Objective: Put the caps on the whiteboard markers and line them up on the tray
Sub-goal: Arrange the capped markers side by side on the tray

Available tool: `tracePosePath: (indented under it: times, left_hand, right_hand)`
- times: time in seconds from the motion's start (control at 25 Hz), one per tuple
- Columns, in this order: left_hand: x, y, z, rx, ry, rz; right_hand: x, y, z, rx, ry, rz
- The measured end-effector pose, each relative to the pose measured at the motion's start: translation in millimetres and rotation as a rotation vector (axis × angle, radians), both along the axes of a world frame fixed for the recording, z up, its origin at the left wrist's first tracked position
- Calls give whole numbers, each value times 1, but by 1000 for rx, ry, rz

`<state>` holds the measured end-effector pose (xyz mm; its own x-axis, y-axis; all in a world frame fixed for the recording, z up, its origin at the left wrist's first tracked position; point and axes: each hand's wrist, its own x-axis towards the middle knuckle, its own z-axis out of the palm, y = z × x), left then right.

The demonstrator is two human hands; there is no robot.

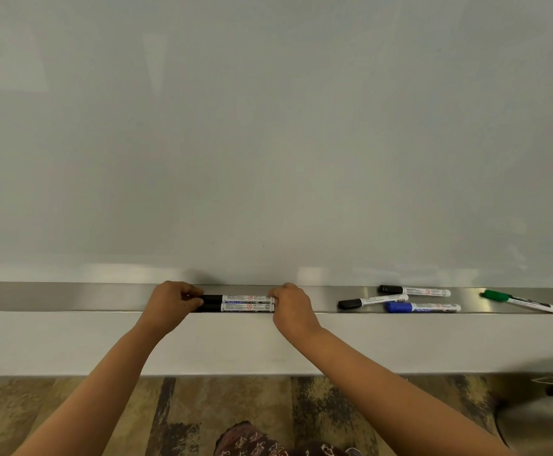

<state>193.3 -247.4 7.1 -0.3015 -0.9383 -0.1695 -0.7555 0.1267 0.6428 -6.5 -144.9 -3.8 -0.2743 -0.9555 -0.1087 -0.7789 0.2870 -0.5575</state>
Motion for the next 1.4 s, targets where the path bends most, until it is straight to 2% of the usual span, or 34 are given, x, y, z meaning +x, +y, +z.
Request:
tracePosePath:
  times: [0.24,0.4,0.56,0.68,0.76,0.88,0.96,1.12,1.28,1.4]
  left_hand:
    - [3,-1,0,-7,-15,7]
    - [2,2,3,-6,53,66]
    - [-10,13,12,-213,133,123]
    - [-45,33,15,-318,204,-56]
    - [-80,50,13,-301,210,-218]
    - [-137,74,2,-245,145,-403]
    - [-169,86,-2,-198,71,-484]
    - [-217,99,-5,-230,-123,-610]
    - [-235,102,-8,-265,-290,-626]
    - [-238,102,-9,-288,-351,-641]
  right_hand:
    - [3,-1,-1,0,20,22]
    - [-1,3,2,-23,22,28]
    - [-24,23,10,-97,26,-13]
    - [-68,55,16,-142,115,-113]
    - [-112,78,21,-136,190,-243]
    - [-181,106,25,-65,300,-399]
    - [-212,115,23,44,402,-420]
    - [-242,121,20,208,567,-276]
    - [-256,120,16,213,606,-174]
    - [-262,121,12,209,608,-113]
